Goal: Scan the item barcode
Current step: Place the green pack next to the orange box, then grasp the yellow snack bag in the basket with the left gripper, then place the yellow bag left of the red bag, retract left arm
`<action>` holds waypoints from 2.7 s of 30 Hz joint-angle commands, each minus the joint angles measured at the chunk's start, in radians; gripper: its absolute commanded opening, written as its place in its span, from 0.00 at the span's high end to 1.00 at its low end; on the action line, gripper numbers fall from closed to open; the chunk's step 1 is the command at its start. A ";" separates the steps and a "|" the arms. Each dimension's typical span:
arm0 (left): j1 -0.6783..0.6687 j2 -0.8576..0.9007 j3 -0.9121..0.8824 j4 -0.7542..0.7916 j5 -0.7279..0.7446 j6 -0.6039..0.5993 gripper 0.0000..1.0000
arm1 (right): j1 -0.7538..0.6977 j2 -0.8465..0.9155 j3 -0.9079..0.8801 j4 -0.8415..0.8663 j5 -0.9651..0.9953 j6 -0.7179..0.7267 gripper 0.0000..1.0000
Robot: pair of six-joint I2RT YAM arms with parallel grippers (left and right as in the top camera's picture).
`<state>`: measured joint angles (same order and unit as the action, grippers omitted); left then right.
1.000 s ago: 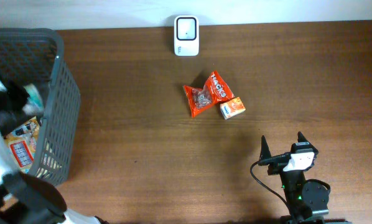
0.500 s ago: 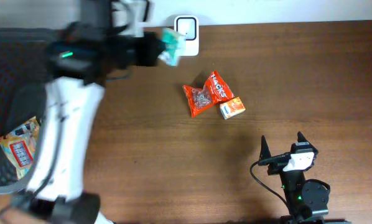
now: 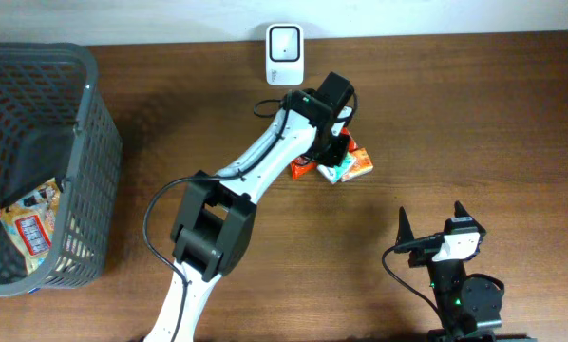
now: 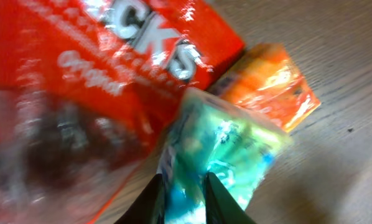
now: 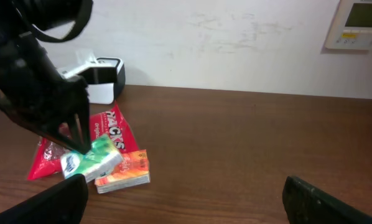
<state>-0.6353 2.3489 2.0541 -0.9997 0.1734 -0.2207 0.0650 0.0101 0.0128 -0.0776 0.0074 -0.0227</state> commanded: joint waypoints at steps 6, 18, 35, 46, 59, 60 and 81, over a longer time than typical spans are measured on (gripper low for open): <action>0.110 -0.010 0.510 -0.401 0.027 -0.001 0.16 | -0.006 -0.006 -0.007 -0.004 0.005 0.004 0.02; 0.939 -0.460 0.877 -0.688 0.060 0.087 0.01 | -0.006 -0.006 -0.007 -0.005 0.005 0.004 0.01; 1.238 -0.516 -0.592 -0.014 -0.391 -0.188 0.03 | -0.006 -0.006 -0.007 -0.004 0.005 0.004 0.02; 1.239 -0.517 -0.958 0.381 -0.484 -0.061 0.87 | -0.006 -0.006 -0.007 -0.004 0.005 0.004 0.01; 1.028 -1.186 -0.418 0.324 0.355 -0.070 1.00 | -0.006 -0.006 -0.007 -0.004 0.005 0.004 0.01; 0.909 -1.190 -0.418 0.319 0.355 -0.070 1.00 | -0.006 -0.006 -0.007 -0.004 0.005 0.004 0.01; 0.114 -0.351 -0.371 0.257 -0.271 0.031 0.01 | -0.006 -0.006 -0.007 -0.005 0.005 0.004 0.02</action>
<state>-0.5198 2.0068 1.6279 -0.7021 -0.0898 -0.1959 0.0650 0.0101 0.0128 -0.0776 0.0074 -0.0227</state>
